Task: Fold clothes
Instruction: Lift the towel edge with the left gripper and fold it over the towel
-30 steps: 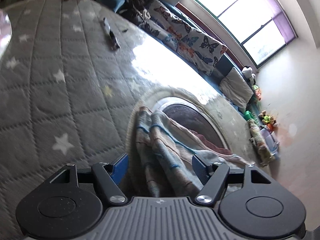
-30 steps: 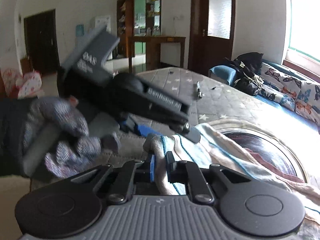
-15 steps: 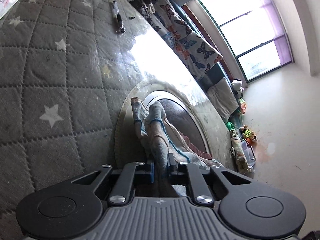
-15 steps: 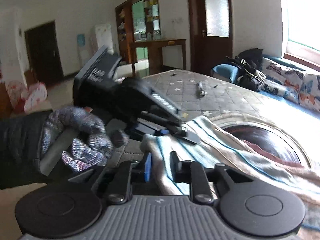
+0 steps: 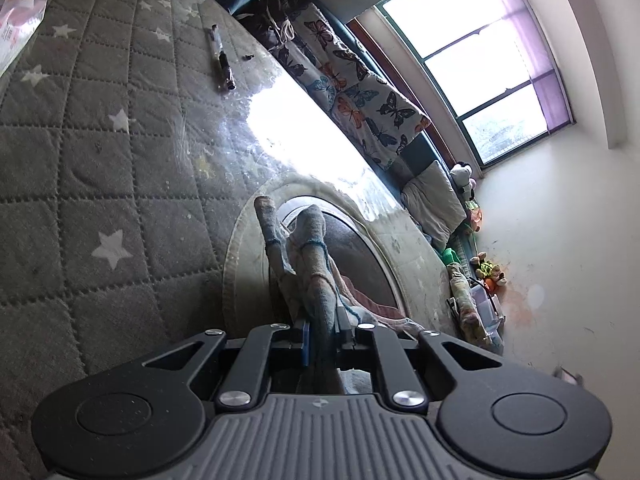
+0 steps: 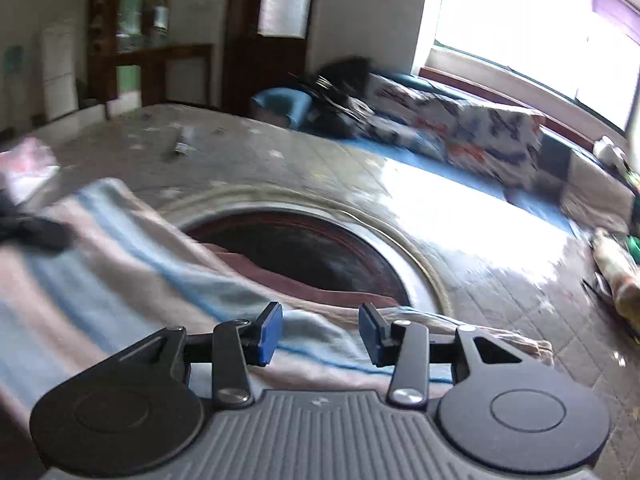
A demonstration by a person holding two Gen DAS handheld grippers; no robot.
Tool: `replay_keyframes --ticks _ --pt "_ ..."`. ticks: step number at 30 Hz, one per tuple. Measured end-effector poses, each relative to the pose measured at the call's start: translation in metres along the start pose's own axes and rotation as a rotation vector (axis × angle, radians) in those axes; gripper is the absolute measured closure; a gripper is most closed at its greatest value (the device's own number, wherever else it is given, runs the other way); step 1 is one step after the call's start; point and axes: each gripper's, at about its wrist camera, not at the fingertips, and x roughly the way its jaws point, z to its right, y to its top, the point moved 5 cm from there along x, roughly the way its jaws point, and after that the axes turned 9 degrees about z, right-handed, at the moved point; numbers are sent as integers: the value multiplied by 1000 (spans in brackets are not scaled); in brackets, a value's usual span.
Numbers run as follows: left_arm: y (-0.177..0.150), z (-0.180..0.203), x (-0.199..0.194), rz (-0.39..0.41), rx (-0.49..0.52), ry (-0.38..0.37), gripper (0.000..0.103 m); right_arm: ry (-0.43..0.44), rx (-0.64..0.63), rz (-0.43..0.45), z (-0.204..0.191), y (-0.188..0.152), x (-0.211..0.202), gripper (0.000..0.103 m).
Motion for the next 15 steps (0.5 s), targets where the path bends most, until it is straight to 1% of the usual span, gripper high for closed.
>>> replay_keyframes --ticks 5,7,11,15 --pt "2 8 1 -2 -1 -5 91 -18 -5 -55 5 -6 27 59" --pt "4 11 1 -3 0 -10 91 -12 -14 -72 3 -12 30 59" --pt "7 16 1 1 -3 -14 91 -7 -22 -77 0 -19 19 57" --pt "8 23 3 3 -10 -19 91 8 -27 -78 -8 -30 -7 54"
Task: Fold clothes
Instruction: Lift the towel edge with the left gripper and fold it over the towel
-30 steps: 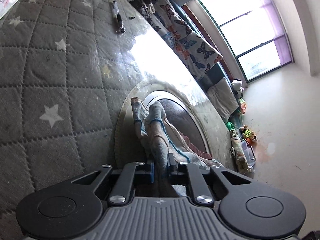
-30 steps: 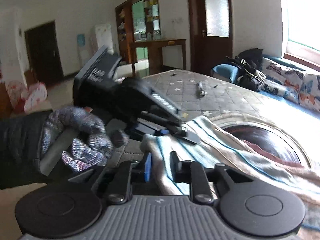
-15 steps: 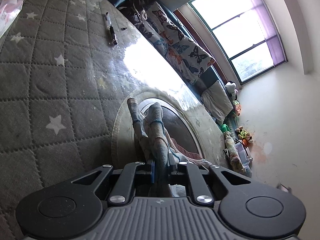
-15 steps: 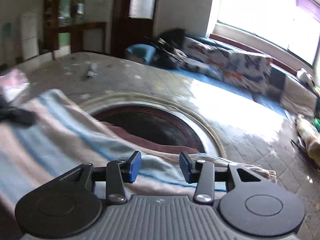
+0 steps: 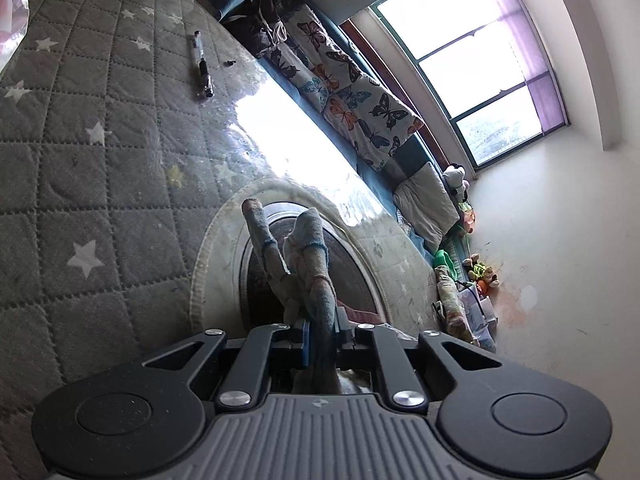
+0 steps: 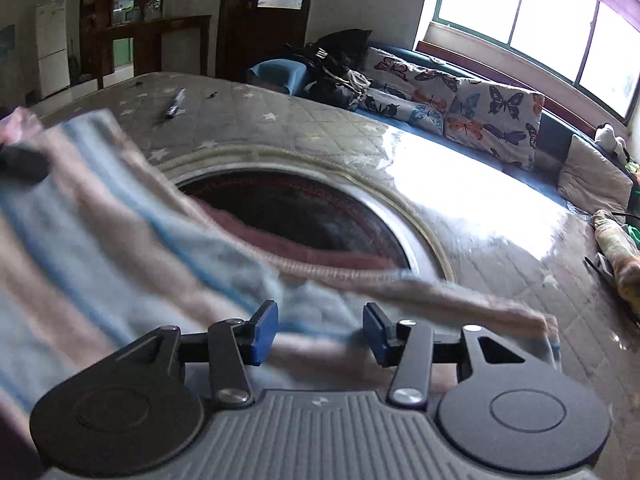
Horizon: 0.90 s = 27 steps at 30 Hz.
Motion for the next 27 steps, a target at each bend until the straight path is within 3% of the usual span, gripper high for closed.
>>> replay_keyframes --ticks 10,16,27 --pt "1 33 2 10 13 -21 91 31 29 17 -18 -37 -64 48" --pt "-3 71 8 10 43 -36 91 55 9 32 -19 -51 -95 44" --pt "-43 156 62 -44 136 -38 91 -52 152 145 58 -60 -149 41"
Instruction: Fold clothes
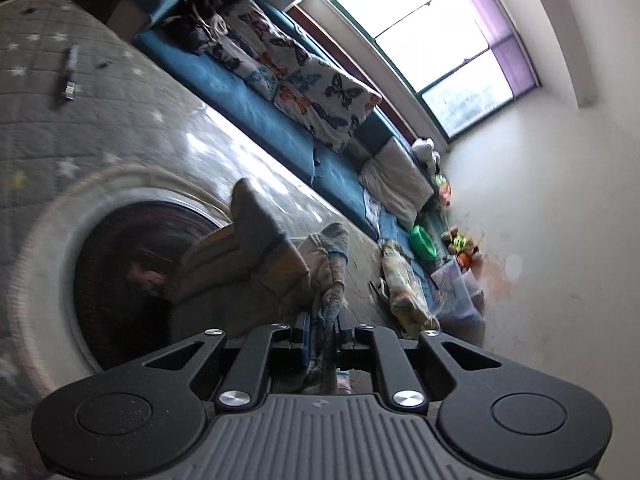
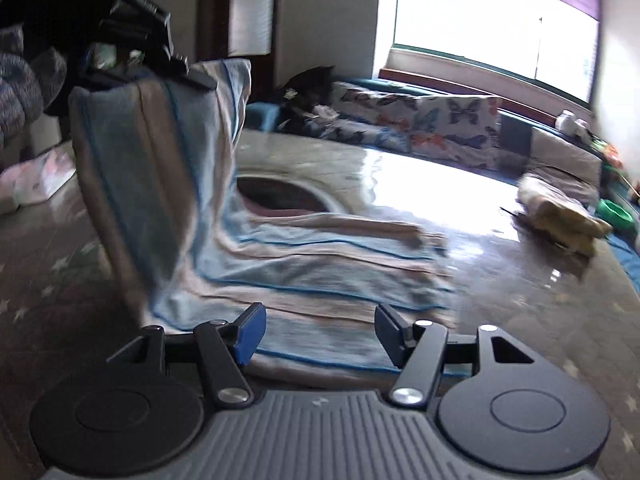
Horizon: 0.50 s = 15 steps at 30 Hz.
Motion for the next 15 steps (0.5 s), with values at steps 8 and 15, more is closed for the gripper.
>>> replay_keyframes --ticks 8,15 --pt "-54 44 70 -100 65 54 91 -73 119 15 67 -23 -22 41" --pt "-109 61 108 -221 81 33 77 -111 186 14 103 -40 -33 41"
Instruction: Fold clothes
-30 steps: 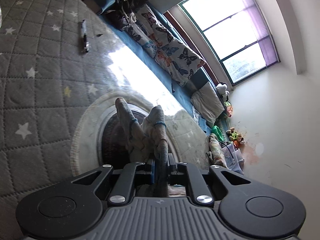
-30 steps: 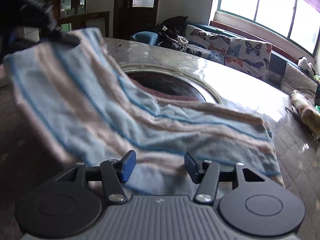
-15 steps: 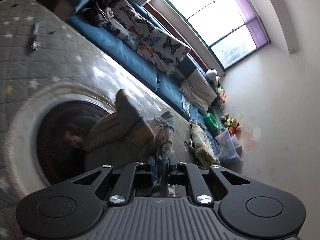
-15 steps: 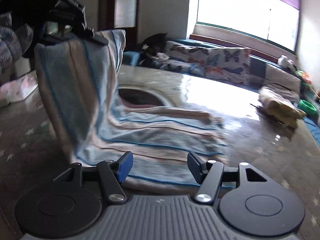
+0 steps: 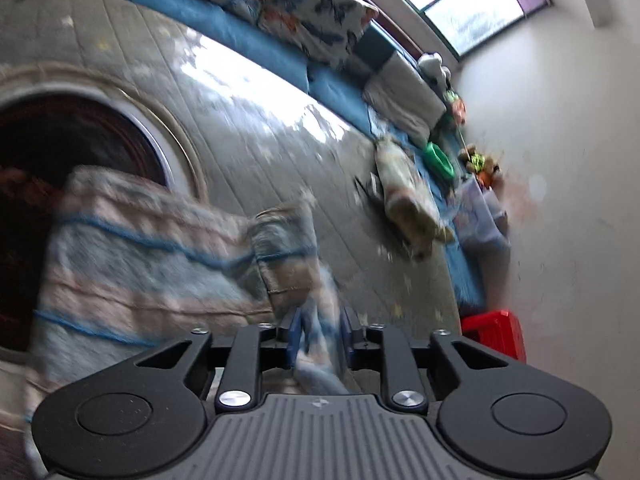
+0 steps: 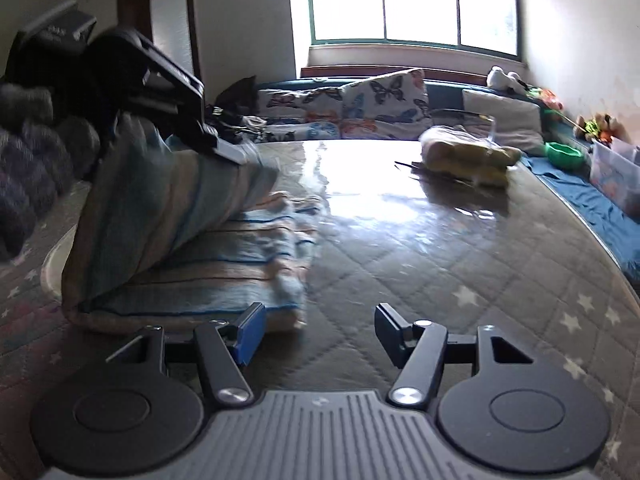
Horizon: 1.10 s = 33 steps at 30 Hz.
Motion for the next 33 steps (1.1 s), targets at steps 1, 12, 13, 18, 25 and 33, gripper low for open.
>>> replay_keyframes --ticks 1,12,13,18,25,33 --pt "-4 4 2 -12 8 -14 74 -4 7 0 4 -1 -1 41" --pt "9 -23 -33 38 79 12 57 134 93 12 -5 28 16 49" --pt "9 -31 -37 42 82 21 57 156 96 6 -10 31 20 53" --pt "10 -70 -58 53 87 69 54 192 103 -39 -26 44 65 55" --pt "10 -110 -80 76 73 94 52 183 199 -90 -23 47 107 65" --pt "2 -127 -81 55 43 89 52 135 155 -32 -33 54 100 92"
